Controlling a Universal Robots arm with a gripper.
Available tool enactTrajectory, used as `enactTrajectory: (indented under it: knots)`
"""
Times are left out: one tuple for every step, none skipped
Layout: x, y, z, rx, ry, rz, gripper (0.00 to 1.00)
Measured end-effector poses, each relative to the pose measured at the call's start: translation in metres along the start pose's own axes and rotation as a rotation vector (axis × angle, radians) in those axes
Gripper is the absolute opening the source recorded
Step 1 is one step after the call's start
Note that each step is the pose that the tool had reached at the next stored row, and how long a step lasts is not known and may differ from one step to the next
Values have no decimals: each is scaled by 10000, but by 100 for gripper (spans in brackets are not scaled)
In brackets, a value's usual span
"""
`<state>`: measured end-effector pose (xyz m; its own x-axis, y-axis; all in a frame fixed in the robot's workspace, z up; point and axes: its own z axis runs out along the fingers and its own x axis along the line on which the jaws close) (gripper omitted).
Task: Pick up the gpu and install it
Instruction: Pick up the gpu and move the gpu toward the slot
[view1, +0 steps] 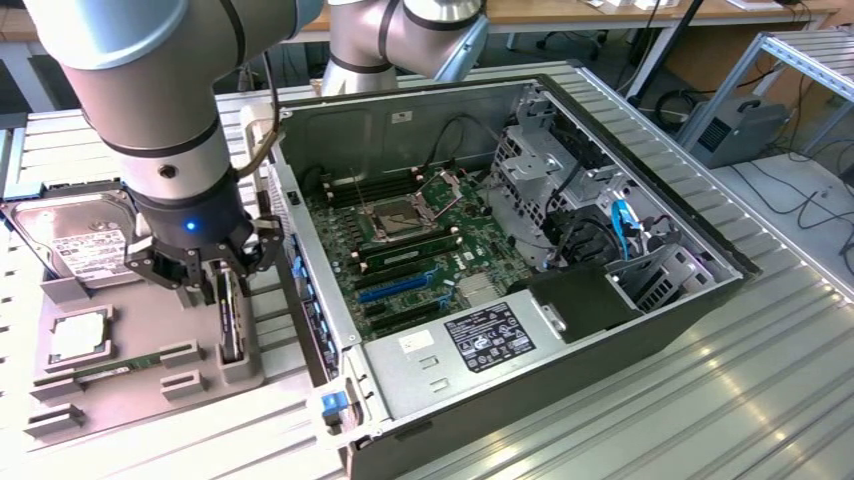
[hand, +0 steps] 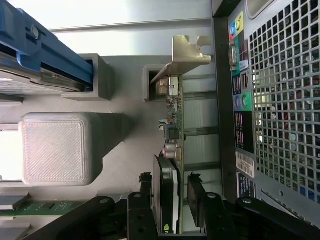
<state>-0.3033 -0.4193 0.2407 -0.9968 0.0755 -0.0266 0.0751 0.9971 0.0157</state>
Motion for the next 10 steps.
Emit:
enactTrajectory:
  knots:
    - [0, 0, 2, 1, 2, 0, 42]
    - [0, 0, 4, 2, 2, 0, 42]
    - [0, 0, 4, 2, 2, 0, 42]
    - [0, 0, 5, 0, 0, 0, 42]
    - [0, 0, 5, 0, 0, 0, 42]
    - [0, 0, 5, 0, 0, 0, 42]
    - [0, 0, 5, 0, 0, 0, 40]
    - [0, 0, 5, 1, 1, 0, 28]
    - [0, 0, 5, 1, 1, 0, 27]
    - [0, 0, 5, 0, 0, 0, 27]
